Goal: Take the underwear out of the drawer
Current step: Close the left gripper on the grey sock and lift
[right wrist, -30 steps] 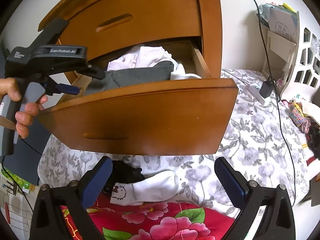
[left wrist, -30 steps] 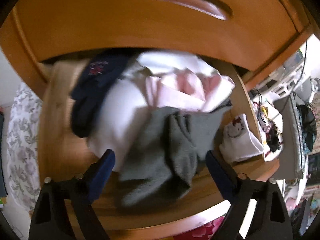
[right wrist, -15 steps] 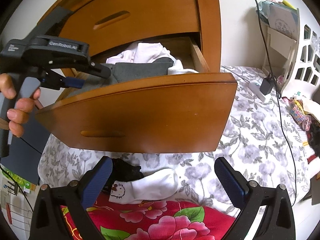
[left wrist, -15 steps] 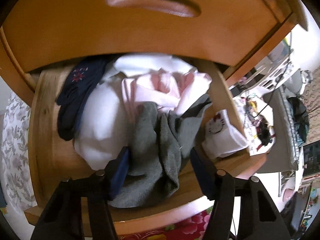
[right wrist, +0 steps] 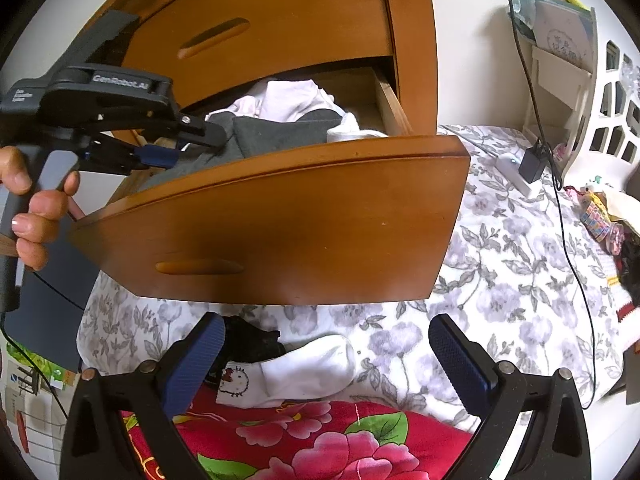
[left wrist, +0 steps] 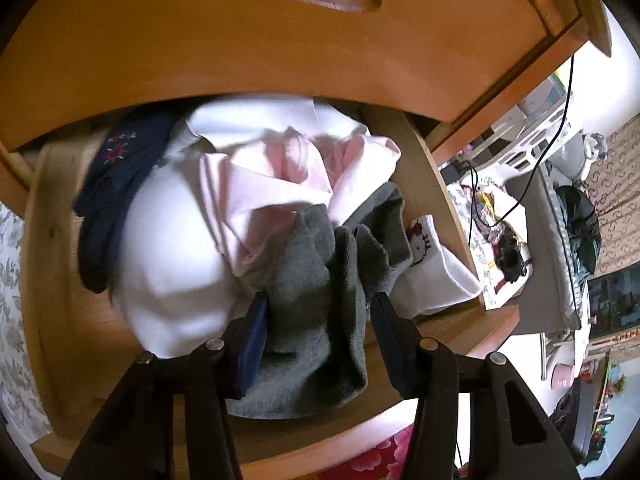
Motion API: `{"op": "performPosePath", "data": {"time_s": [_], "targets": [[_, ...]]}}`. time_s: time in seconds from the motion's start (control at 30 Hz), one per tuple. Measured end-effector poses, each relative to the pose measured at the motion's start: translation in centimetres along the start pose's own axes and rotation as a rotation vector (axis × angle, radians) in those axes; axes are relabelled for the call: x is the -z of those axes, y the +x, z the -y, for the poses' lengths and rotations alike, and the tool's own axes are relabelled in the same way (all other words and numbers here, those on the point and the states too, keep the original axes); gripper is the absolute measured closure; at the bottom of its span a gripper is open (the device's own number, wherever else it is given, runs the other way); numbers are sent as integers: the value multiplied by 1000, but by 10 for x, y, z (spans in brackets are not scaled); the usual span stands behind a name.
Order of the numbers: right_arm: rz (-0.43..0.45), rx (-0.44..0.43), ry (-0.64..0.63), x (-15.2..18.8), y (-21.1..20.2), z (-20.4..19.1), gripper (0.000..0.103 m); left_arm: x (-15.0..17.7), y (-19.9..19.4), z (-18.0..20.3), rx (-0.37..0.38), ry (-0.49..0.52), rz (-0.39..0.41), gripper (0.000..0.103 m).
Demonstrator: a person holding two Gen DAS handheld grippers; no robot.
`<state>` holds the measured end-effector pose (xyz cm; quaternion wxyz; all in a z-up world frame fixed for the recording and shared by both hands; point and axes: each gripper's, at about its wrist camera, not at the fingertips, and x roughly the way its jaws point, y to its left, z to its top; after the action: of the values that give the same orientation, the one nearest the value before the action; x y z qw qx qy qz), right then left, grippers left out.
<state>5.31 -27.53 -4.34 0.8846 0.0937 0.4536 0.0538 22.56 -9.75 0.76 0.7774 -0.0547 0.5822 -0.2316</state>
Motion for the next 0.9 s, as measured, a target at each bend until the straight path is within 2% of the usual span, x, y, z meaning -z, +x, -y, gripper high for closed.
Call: {"op": "performPosePath", "data": {"time_s": [0.43, 0.63, 0.83, 0.9], "targets": [[-33, 31, 2, -4, 11, 6, 0, -11, 36, 6, -7, 44, -107, 50], [-56, 50, 1, -7, 17, 6, 0, -14, 45, 10, -22, 68, -113, 51], [-71, 64, 2, -9, 22, 6, 0, -10, 44, 10, 7, 70, -87, 76], [-76, 65, 0, -8, 23, 5, 0, -5, 44, 9, 25, 59, -68, 80]]}}
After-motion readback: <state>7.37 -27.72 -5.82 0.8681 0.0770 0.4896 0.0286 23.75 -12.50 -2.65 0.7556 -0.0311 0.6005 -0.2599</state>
